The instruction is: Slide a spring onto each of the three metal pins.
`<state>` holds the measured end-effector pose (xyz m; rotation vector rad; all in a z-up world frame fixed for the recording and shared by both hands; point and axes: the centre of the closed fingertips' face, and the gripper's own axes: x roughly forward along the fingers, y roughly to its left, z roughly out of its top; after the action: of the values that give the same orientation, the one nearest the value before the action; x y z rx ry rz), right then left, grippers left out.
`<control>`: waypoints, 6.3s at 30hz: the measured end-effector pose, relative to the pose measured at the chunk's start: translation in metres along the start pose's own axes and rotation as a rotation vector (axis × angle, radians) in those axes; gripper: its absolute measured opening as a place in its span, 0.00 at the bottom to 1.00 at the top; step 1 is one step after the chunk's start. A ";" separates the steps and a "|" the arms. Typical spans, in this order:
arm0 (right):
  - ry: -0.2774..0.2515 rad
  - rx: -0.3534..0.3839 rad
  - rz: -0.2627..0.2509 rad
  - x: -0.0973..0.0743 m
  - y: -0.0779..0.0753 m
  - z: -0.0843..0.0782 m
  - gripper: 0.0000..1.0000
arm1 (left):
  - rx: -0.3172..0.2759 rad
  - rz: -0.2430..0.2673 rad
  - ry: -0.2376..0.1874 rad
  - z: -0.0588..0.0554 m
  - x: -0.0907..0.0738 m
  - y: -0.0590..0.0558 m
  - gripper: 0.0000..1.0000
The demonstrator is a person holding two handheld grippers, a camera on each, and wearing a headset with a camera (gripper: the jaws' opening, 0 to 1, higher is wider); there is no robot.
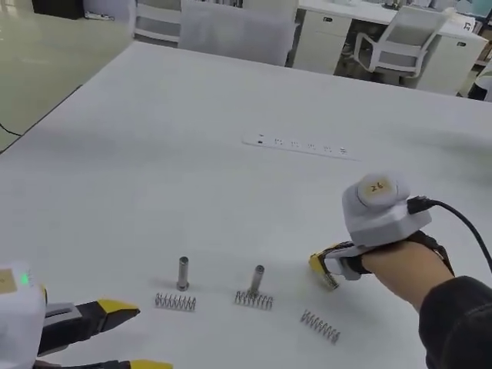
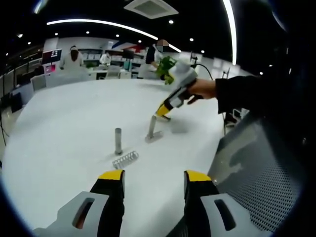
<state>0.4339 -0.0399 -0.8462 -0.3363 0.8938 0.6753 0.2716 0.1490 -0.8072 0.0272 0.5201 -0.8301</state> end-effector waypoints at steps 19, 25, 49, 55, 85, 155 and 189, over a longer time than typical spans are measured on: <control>-0.058 -0.032 -0.018 -0.034 0.015 -0.008 0.05 | 0.020 0.015 -0.001 0.001 -0.003 -0.001 0.41; -0.071 -0.037 -0.010 -0.038 0.022 -0.009 0.05 | 0.018 0.017 -0.005 0.002 -0.003 -0.001 0.41; -0.078 -0.021 0.001 -0.045 0.031 -0.016 0.05 | 0.018 0.010 0.001 0.002 -0.003 -0.003 0.41; -0.079 -0.016 0.006 -0.045 0.032 -0.018 0.05 | 0.016 0.010 -0.001 0.002 -0.002 -0.002 0.41; -0.099 -0.034 0.011 -0.050 0.033 -0.024 0.10 | 0.011 0.006 -0.002 0.001 0.000 -0.003 0.41; 0.130 -0.270 0.135 -0.036 0.062 -0.082 0.08 | 0.012 0.002 -0.016 0.004 -0.001 -0.003 0.42; 0.052 -0.462 0.248 -0.056 0.123 -0.029 0.07 | 0.172 -0.134 -0.015 0.029 0.008 -0.010 0.42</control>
<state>0.3098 0.0144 -0.8182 -0.6634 0.8303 1.1101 0.2817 0.1302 -0.7842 0.1453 0.4390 -1.0035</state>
